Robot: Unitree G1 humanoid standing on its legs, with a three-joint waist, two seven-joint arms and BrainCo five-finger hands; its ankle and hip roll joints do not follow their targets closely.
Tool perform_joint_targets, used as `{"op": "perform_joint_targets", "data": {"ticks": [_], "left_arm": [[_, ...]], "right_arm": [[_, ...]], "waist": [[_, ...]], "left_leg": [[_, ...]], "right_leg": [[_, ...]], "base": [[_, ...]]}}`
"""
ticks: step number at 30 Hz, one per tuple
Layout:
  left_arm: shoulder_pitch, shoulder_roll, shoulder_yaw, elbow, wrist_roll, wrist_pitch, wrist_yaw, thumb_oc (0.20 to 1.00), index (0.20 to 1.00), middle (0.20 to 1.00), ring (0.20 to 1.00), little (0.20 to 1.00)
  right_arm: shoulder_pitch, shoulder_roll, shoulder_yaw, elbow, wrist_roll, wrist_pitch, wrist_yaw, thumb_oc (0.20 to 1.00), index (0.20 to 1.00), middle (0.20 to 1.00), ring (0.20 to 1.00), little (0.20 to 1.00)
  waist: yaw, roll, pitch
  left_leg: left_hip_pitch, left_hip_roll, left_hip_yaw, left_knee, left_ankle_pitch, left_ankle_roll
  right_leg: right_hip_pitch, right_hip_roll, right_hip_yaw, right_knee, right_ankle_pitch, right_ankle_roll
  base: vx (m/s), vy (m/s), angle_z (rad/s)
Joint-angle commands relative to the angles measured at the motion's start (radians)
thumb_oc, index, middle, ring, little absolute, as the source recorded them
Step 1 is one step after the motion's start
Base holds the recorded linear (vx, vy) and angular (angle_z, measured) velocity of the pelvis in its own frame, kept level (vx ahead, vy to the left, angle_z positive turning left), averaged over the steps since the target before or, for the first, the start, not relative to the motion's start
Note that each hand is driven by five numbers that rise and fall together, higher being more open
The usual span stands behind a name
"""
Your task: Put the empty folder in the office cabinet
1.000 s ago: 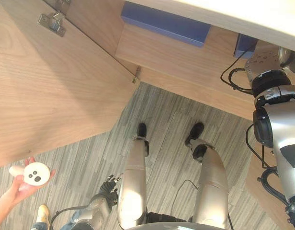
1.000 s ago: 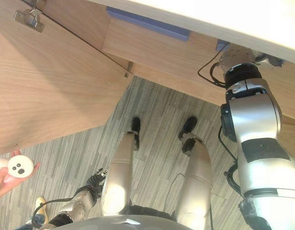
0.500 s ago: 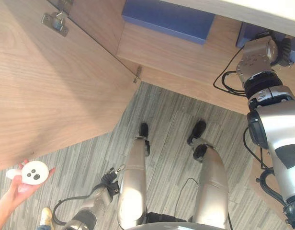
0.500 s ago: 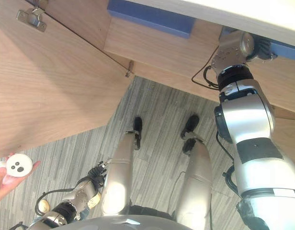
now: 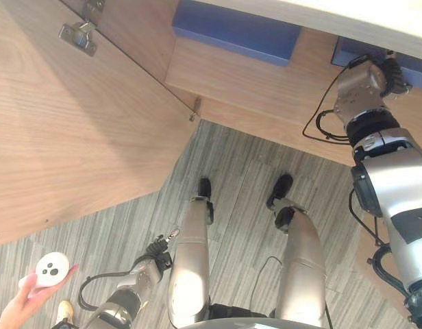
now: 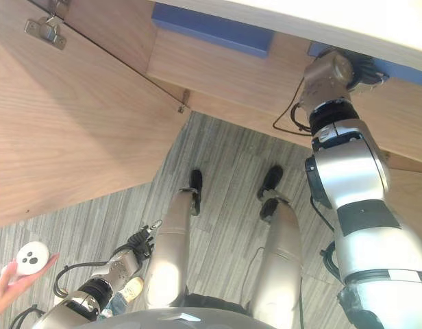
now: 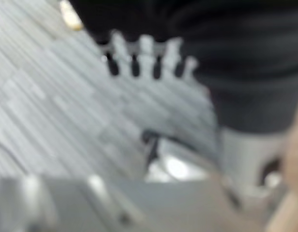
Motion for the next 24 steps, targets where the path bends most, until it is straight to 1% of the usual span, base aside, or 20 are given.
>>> {"op": "perform_joint_targets", "data": {"ticks": [1, 2, 3, 6, 9, 11, 13, 16, 17, 18, 20, 21, 22, 24], "left_arm": [[-0.017, -0.019, -0.006, 0.051, 0.008, 0.003, 0.003, 1.000, 1.000, 1.000, 1.000, 1.000], [-0.029, -0.019, -0.007, 0.062, 0.008, 0.000, -0.003, 1.000, 1.000, 1.000, 1.000, 1.000], [-0.029, -0.019, -0.007, 0.062, 0.008, 0.000, -0.003, 1.000, 1.000, 1.000, 1.000, 1.000], [-0.052, -0.025, -0.006, 0.077, 0.001, -0.003, -0.006, 1.000, 1.000, 1.000, 1.000, 1.000], [-0.059, -0.027, -0.004, 0.082, 0.004, -0.003, -0.006, 1.000, 1.000, 1.000, 1.000, 1.000], [-0.068, -0.030, -0.005, 0.087, 0.000, -0.004, -0.004, 1.000, 1.000, 1.000, 1.000, 1.000], [-0.090, -0.038, 0.002, 0.106, -0.008, -0.009, 0.001, 1.000, 1.000, 1.000, 1.000, 1.000], [-0.095, -0.039, 0.003, 0.110, -0.011, -0.009, 0.003, 1.000, 1.000, 1.000, 1.000, 1.000], [-0.111, -0.043, 0.007, 0.122, -0.016, -0.012, 0.004, 1.000, 1.000, 1.000, 1.000, 1.000], [-0.115, -0.043, 0.007, 0.123, -0.017, -0.012, 0.005, 1.000, 1.000, 1.000, 1.000, 1.000], [-0.116, -0.043, 0.006, 0.123, -0.014, -0.013, 0.002, 1.000, 1.000, 1.000, 1.000, 1.000], [-0.120, -0.047, 0.004, 0.125, -0.013, -0.036, 0.003, 1.000, 1.000, 1.000, 1.000, 1.000], [-0.123, -0.049, 0.005, 0.124, -0.015, -0.050, 0.009, 1.000, 1.000, 1.000, 1.000, 1.000], [-0.126, -0.051, 0.008, 0.123, -0.012, -0.068, 0.017, 1.000, 1.000, 1.000, 1.000, 1.000]], "right_arm": [[0.030, -0.036, 0.014, -0.046, -0.056, 0.076, 0.030, 1.000, 1.000, 1.000, 1.000, 1.000], [0.039, -0.029, 0.018, -0.035, -0.063, 0.104, 0.058, 1.000, 1.000, 1.000, 1.000, 1.000], [0.039, -0.029, 0.018, -0.035, -0.063, 0.104, 0.058, 1.000, 1.000, 1.000, 1.000, 1.000], [0.058, -0.012, 0.028, -0.027, -0.120, 0.154, 0.126, 1.000, 1.000, 1.000, 1.000, 1.000], [0.064, -0.006, 0.032, -0.029, -0.134, 0.158, 0.131, 1.000, 1.000, 1.000, 1.000, 1.000], [0.073, -0.001, 0.038, -0.031, -0.153, 0.169, 0.142, 1.000, 1.000, 1.000, 1.000, 1.000], [0.108, 0.014, 0.042, -0.036, -0.204, 0.200, 0.179, 1.000, 1.000, 1.000, 1.000, 1.000], [0.114, 0.016, 0.041, -0.036, -0.217, 0.205, 0.188, 1.000, 1.000, 1.000, 1.000, 1.000], [0.130, 0.022, 0.050, -0.051, -0.308, 0.225, 0.252, 1.000, 1.000, 1.000, 1.000, 1.000], [0.134, 0.021, 0.056, -0.057, -0.339, 0.222, 0.277, 1.000, 1.000, 1.000, 1.000, 1.000], [0.137, 0.021, 0.058, -0.061, -0.354, 0.222, 0.288, 1.000, 1.000, 1.000, 1.000, 1.000], [0.184, 0.014, 0.071, -0.091, -0.422, 0.217, 0.360, 1.000, 1.000, 1.000, 1.000, 1.000], [0.219, 0.012, 0.074, -0.109, -0.469, 0.209, 0.383, 1.000, 1.000, 1.000, 1.000, 1.000], [0.258, 0.008, 0.079, -0.128, -0.493, 0.194, 0.427, 1.000, 1.000, 1.000, 1.000, 1.000]], "waist": [[0.016, -0.027, -0.007], [0.013, -0.030, -0.007], [0.013, -0.030, -0.007], [0.005, -0.038, -0.007], [0.003, -0.041, -0.007], [-0.001, -0.045, -0.007], [-0.013, -0.057, -0.007], [-0.015, -0.060, -0.007], [-0.022, -0.069, -0.007], [-0.024, -0.072, -0.007], [-0.025, -0.073, -0.007], [-0.037, -0.083, -0.007], [-0.044, -0.088, -0.007], [-0.052, -0.092, -0.007]], "left_leg": [[-0.090, 0.006, 0.033, 0.128, 0.063, 0.022], [-0.084, 0.005, 0.038, 0.122, 0.063, 0.022], [-0.084, 0.005, 0.038, 0.122, 0.063, 0.022], [-0.069, 0.002, 0.048, 0.106, 0.061, 0.022], [-0.063, 0.002, 0.052, 0.097, 0.062, 0.022], [-0.054, 0.001, 0.055, 0.087, 0.062, 0.022], [-0.024, -0.001, 0.072, 0.061, 0.056, 0.024], [-0.019, -0.001, 0.074, 0.057, 0.054, 0.024], [0.002, -0.005, 0.082, 0.040, 0.049, 0.026], [0.010, -0.007, 0.084, 0.033, 0.049, 0.025], [0.015, -0.008, 0.086, 0.029, 0.049, 0.025], [0.050, -0.015, 0.097, 0.006, 0.046, 0.026], [0.068, -0.017, 0.104, 0.000, 0.043, 0.027], [0.087, -0.020, 0.112, -0.006, 0.039, 0.029]], "right_leg": [[0.095, 0.033, 0.012, -0.015, -0.103, 0.016], [0.100, 0.035, 0.013, -0.030, -0.098, 0.016], [0.100, 0.035, 0.013, -0.030, -0.098, 0.016], [0.113, 0.038, 0.016, -0.067, -0.080, 0.020], [0.118, 0.039, 0.015, -0.079, -0.075, 0.021], [0.125, 0.040, 0.016, -0.095, -0.069, 0.023], [0.148, 0.040, 0.020, -0.138, -0.049, 0.031], [0.151, 0.040, 0.021, -0.144, -0.046, 0.032], [0.165, 0.041, 0.024, -0.169, -0.035, 0.037], [0.171, 0.041, 0.024, -0.179, -0.031, 0.038], [0.174, 0.041, 0.025, -0.184, -0.028, 0.039], [0.202, 0.042, 0.028, -0.217, -0.016, 0.044], [0.215, 0.041, 0.031, -0.230, -0.010, 0.047], [0.230, 0.040, 0.035, -0.244, -0.005, 0.050]], "base": [[-0.05, 0.042, -0.15], [-0.04, 0.035, -0.13], [-0.05, 0.041, -0.18], [-0.06, 0.050, -0.16], [-0.04, 0.025, -0.14], [-0.05, 0.039, -0.06], [-0.09, 0.090, 0.08], [-0.05, 0.048, -0.02], [-0.12, 0.115, -0.06], [-0.12, 0.110, -0.13], [-0.08, 0.070, -0.15], [-0.14, 0.141, -0.09], [-0.18, 0.176, 0.02], [-0.10, 0.097, 0.05]]}}
